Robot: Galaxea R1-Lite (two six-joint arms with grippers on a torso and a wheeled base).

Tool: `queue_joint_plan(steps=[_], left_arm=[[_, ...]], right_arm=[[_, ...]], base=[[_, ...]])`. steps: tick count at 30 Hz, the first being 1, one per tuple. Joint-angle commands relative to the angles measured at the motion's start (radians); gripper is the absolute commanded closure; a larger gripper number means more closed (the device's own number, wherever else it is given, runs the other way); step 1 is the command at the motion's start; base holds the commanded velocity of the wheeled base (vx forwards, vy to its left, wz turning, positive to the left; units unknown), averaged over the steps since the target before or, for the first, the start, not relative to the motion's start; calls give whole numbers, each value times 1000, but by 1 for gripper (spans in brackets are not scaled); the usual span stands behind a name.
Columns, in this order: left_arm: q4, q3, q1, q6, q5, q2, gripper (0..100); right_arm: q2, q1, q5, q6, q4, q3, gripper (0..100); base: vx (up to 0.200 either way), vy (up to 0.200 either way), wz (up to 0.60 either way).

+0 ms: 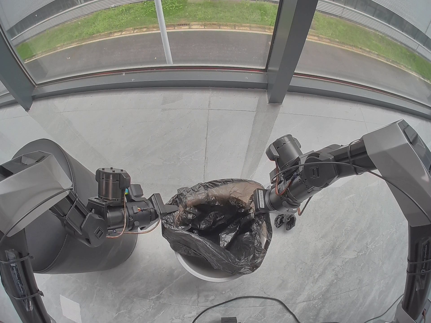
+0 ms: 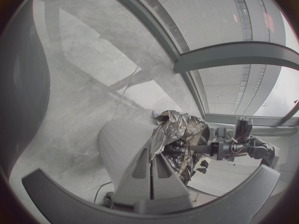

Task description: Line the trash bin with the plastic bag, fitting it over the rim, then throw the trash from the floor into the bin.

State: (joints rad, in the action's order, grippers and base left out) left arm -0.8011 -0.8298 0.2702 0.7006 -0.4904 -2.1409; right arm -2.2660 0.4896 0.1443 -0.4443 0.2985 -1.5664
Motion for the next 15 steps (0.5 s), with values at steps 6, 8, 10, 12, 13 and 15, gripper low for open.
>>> queue_joint_plan(steps=[6, 8, 10, 12, 13, 15], left_arm=[[0, -32, 6, -3, 62, 6, 100], [2, -28, 4, -3, 61, -2, 100], [2, -22, 4, -1, 61, -8, 100], [2, 6, 4, -4, 59, -13, 100], [2, 23, 4, -4, 58, -13, 100], [2, 49, 4, -7, 56, -13, 100]], right_arm=[[-1, 0, 0, -1, -6, 5, 100], [-3, 0, 0, -1, -6, 5, 100], [-3, 0, 0, -1, -6, 6, 100], [-1, 0, 0, -1, -6, 16, 100], [-1, 0, 1, -1, -6, 22, 100], [-1, -2, 1, -1, -6, 28, 100]], base=[[0, 0, 0], [0, 0, 0], [0, 0, 0], [0, 0, 0], [0, 0, 0], [0, 0, 0]])
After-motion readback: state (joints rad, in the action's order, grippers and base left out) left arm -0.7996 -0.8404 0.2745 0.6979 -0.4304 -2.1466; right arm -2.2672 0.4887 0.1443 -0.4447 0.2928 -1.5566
